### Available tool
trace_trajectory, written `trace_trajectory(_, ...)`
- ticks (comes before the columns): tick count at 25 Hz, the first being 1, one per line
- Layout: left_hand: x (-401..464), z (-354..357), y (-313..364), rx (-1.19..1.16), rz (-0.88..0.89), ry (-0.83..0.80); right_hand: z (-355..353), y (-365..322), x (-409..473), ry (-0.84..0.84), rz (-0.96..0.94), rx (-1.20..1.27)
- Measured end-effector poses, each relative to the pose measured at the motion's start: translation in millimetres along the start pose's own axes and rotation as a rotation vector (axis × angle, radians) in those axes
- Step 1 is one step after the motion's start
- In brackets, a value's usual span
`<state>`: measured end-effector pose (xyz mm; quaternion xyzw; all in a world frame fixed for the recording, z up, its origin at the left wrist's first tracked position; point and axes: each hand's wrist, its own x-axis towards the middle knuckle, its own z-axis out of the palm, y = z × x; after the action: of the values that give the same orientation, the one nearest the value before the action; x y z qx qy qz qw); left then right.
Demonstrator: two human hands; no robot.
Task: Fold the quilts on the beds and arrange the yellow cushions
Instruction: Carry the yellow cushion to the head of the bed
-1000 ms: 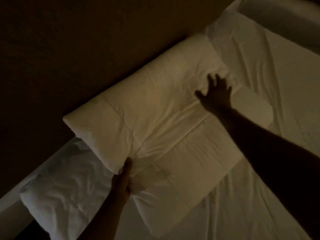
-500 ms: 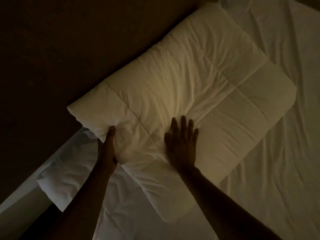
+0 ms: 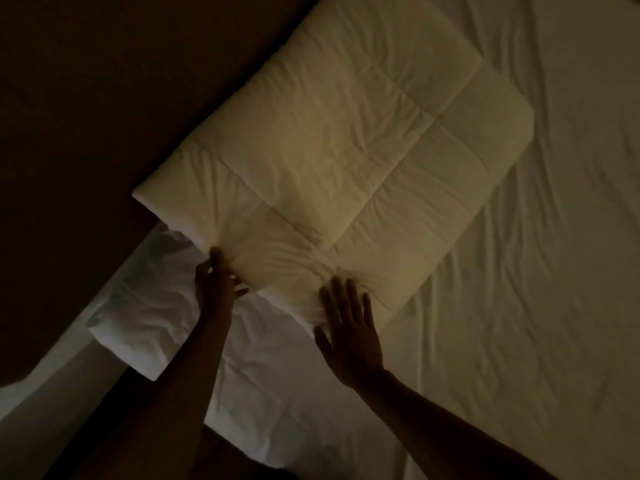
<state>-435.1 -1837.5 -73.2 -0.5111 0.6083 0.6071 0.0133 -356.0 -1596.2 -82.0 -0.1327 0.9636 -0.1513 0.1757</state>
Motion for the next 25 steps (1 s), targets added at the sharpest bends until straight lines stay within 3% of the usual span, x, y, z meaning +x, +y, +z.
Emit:
trace_trajectory(3, -30, -21, -40, 0.374, -0.113, -0.138, 13, -9, -58, -0.152, 0.071, 0.011)
trace_trajectory(6, -80, -51, -98, 0.975, -0.142, -0.483, 25, -17, -111, -0.319, 0.222, 0.085)
trace_trajectory(8, -126, -69, -131, 1.228, -0.089, -0.666, 35, -19, -156, -0.414, 0.302, 0.153)
trace_trajectory(11, -183, -93, -169, 1.378, -0.046, -0.829, 47, -20, -219, -0.467, 0.366, 0.288)
trace_trajectory(17, -256, -124, -204, 1.581, 0.163, -0.911, 65, -15, -314, -0.503, 0.510, 0.393)
trace_trajectory(25, -287, -140, -225, 1.825, 0.448, -1.102, 82, -30, -417, -0.409, 0.792, 0.586)
